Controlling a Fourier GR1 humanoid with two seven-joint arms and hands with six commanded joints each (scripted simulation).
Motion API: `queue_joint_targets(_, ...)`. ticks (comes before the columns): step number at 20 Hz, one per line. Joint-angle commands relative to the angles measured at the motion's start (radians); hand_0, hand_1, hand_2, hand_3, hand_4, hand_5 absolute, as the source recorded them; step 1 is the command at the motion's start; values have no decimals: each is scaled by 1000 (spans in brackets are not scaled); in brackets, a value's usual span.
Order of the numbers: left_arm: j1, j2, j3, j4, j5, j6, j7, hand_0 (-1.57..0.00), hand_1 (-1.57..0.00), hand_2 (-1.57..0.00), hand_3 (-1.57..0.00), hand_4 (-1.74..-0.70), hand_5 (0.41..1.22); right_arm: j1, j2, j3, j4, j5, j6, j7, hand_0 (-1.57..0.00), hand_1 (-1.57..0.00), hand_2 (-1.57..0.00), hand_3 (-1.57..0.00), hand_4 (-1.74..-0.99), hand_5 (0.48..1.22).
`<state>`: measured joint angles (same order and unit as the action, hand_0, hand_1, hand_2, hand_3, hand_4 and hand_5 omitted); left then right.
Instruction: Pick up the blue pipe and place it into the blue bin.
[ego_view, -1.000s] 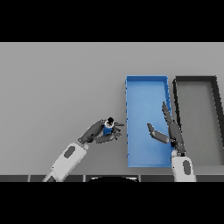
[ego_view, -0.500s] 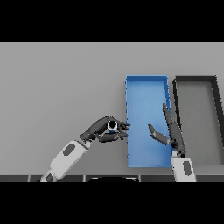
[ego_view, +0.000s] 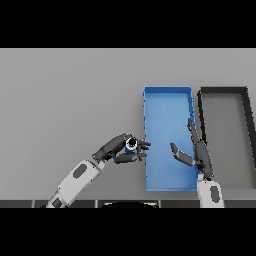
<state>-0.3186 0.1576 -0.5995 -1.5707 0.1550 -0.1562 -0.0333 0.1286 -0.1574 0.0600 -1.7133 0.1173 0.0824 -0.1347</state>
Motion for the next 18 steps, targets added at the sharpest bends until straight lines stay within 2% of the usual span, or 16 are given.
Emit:
queue_joint_targets(1,-2,5,3,4,-5,1,-2,-1570,-1570,-1570,-1442,-1730,1220,12,5,4,-11,-2,1,-4,1,1,1,1,-1207,619)
queue_joint_targets(3,-4,-2,8,17,-1,2,-4,-1570,-1571,-1571,-1438,-1731,1220,8,-2,-3,-11,-23,17,-9,1,1,1,1,-1191,619)
queue_joint_targets(4,-1,-3,-2,12,-9,1,-7,-1571,-1571,-1571,-1438,-1731,1221,1,-9,-5,-37,-59,44,-21,1,1,1,1,-1195,610)
queue_joint_targets(7,-4,5,7,9,5,-7,-4,-1571,-1571,-1571,-1440,-1731,1221,-35,-58,-5,-123,-221,165,63,1,1,1,1,-1203,573)
queue_joint_targets(10,-1,-1,-5,9,-11,1,7,-1571,-1571,-1571,-1440,-1731,1221,-94,-150,11,-201,-325,267,159,1,1,1,1,-1250,532)
queue_joint_targets(13,-10,-2,5,26,-3,-6,4,-1571,-1571,-1571,-1439,-1731,1221,-149,-197,69,-283,-356,320,233,1,1,1,1,-1286,520)
queue_joint_targets(15,-1,-3,-7,16,-16,-4,0,-1571,-1571,-1571,-1439,-1732,1221,-214,-218,92,-298,-405,352,282,1,1,1,1,-1305,522)
queue_joint_targets(17,-13,-8,-6,17,-20,2,15,-1571,-1571,-1571,-1437,-1732,1221,-289,-227,128,-311,-426,360,351,1,1,1,1,-1297,522)
queue_joint_targets(18,-4,0,-8,10,-20,-3,4,-1571,-1571,-1571,-1436,-1732,1221,-313,-229,139,-307,-432,367,369,1,1,1,1,-1295,522)
